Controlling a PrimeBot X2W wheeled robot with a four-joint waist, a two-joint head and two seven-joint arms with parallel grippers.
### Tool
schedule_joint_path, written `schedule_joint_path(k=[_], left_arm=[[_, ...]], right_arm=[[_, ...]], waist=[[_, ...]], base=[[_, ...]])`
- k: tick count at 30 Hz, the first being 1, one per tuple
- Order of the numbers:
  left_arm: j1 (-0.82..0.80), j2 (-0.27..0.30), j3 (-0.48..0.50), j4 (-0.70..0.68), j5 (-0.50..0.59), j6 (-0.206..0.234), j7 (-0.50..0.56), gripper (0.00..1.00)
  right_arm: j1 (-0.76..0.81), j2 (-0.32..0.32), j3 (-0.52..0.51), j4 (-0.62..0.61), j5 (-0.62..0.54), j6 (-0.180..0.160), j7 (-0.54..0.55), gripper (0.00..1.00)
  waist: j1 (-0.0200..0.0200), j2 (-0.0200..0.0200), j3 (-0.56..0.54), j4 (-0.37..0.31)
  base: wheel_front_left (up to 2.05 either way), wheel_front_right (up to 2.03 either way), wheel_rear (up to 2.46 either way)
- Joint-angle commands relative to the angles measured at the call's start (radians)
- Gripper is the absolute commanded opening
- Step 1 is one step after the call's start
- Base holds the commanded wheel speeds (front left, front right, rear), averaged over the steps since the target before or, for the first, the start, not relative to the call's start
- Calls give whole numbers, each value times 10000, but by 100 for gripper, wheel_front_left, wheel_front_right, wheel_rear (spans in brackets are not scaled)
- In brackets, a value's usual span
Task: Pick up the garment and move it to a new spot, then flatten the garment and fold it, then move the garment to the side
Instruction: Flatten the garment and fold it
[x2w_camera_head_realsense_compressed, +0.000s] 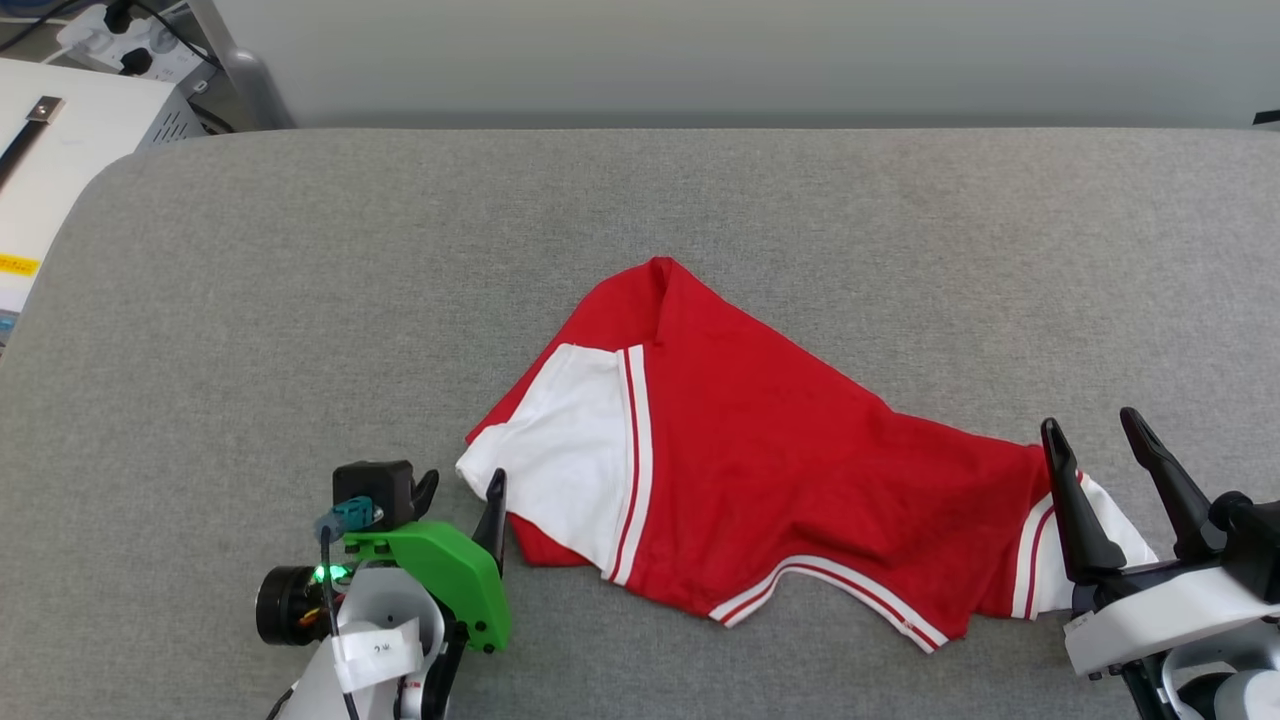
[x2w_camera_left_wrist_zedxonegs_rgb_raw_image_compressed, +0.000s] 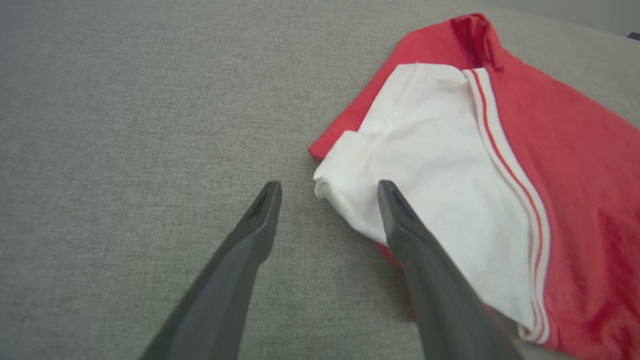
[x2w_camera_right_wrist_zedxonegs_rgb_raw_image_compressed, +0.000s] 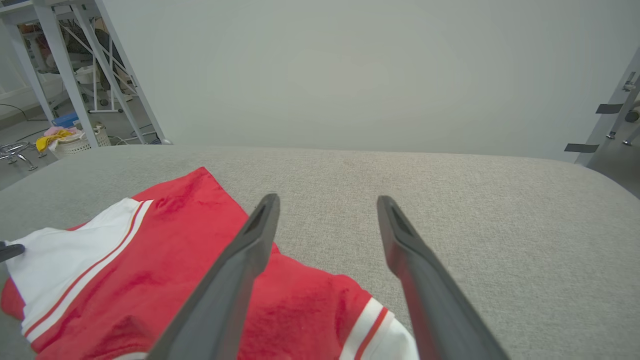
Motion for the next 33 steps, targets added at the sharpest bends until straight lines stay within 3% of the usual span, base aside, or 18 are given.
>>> schedule_joint_path(k=[1,11,12,23,33], left_arm=[[-191,27,-10,54,-100,45,20,100],[-467,3,-91,323,-287,-60,41,100],[-499,3,-110,351,-293,-79,38,0],[-372,-84,-270,33,-317,-150,-791,0],[1025,382,414,-1692,-665,423,-845,0]], right_arm=[[18,11,8,40,-86,-7,-73,100],[-123,30,95,154,-147,-7,-109,100],[-127,32,98,167,-156,-7,-114,100],[-1,-22,4,593,-136,-7,-122,100],[442,111,-146,975,-149,-7,159,100]], waist=[[0,0,38,-13],[0,0,310,-75],[0,0,319,-75],[0,0,-313,444],[0,0,-1067,1192]], base=[[0,0,0],[0,0,0],[0,0,0],[0,0,0],[0,0,0]])
